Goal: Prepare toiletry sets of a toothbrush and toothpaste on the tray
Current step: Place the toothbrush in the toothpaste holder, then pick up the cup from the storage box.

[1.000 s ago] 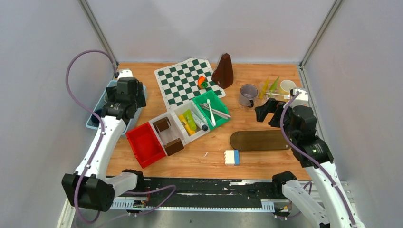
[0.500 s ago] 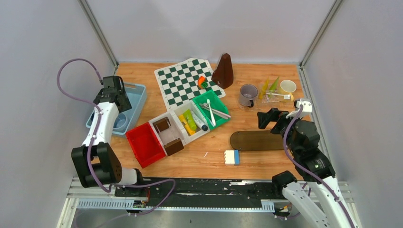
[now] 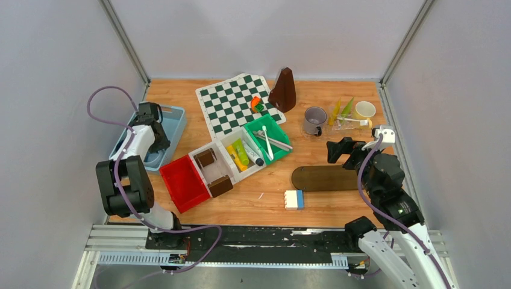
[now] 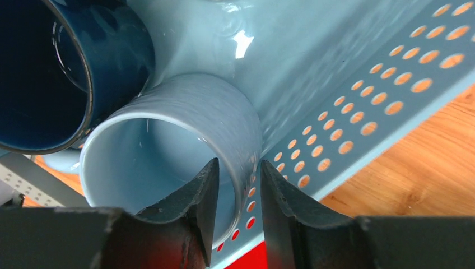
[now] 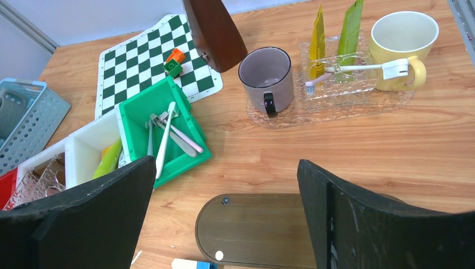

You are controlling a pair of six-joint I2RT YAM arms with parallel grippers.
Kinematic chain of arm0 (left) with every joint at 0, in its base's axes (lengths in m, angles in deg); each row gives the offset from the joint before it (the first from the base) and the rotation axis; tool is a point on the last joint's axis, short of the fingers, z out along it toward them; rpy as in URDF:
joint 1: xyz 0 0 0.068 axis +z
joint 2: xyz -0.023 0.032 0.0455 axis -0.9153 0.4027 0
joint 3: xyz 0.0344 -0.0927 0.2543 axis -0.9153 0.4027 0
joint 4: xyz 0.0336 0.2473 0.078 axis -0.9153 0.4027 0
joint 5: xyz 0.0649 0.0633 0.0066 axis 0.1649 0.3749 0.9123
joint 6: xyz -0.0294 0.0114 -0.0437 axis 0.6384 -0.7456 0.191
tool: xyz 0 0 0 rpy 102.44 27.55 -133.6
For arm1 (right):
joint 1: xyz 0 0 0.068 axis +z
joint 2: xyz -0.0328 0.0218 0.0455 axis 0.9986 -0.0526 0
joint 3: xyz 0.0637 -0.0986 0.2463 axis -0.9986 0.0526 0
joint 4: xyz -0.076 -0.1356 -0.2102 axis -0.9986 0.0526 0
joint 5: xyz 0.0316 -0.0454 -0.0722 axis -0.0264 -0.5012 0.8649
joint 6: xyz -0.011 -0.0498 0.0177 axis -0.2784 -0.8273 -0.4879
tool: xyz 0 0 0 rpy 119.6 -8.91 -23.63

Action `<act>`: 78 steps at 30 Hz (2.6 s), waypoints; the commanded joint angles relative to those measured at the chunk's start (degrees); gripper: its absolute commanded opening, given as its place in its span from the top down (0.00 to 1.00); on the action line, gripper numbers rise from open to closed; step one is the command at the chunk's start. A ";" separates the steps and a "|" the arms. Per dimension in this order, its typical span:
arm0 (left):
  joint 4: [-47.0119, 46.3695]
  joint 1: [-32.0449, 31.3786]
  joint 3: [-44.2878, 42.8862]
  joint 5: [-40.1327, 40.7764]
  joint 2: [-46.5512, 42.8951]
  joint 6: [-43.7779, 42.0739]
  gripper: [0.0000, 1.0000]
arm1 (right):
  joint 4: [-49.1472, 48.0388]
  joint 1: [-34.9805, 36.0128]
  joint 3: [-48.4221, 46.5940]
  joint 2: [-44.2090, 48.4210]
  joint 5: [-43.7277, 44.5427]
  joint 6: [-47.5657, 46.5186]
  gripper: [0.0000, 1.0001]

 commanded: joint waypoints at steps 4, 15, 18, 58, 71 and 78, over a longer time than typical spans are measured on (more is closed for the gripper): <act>-2.23 1.10 0.40 -3.07 1.13 1.24 0.77 | -3.41 0.62 0.93 0.49 1.01 -0.89 0.00; 1.56 1.16 -3.22 -5.22 -10.67 3.37 1.00 | -3.89 1.01 1.66 2.01 1.44 -1.19 0.00; 3.23 1.15 -5.39 -6.81 -14.83 4.71 1.00 | -4.05 1.10 1.51 2.12 1.35 -1.26 0.00; -24.69 -44.23 -2.02 -0.51 -28.06 57.91 1.00 | -24.14 18.58 -2.61 -22.07 -12.52 5.62 0.03; -37.84 -57.45 -5.37 12.63 -19.04 66.98 1.00 | -49.53 26.60 8.85 -25.03 -7.84 2.87 0.10; -40.35 -60.63 -7.94 15.86 -15.46 66.67 1.00 | -54.29 27.46 11.09 -24.36 0.65 1.44 0.10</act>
